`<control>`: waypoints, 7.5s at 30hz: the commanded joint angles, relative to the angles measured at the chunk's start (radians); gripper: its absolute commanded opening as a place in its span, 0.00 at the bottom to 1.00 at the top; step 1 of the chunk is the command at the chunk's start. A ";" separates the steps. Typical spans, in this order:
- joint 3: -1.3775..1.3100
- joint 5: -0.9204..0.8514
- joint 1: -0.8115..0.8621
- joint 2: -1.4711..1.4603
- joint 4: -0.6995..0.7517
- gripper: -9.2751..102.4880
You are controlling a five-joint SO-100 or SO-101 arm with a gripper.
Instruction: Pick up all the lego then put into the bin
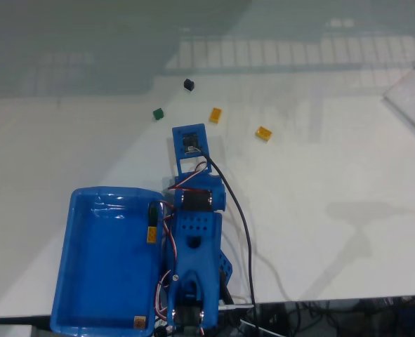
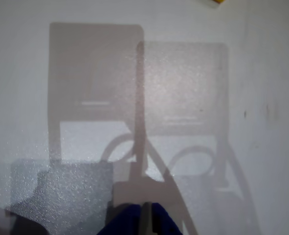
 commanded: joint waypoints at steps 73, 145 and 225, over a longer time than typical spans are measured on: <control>-0.864 0.511 -0.256 -1.519 -0.943 0.41; -0.980 0.561 -0.328 -1.312 -0.741 0.08; -0.925 0.325 0.135 -1.235 -0.480 0.35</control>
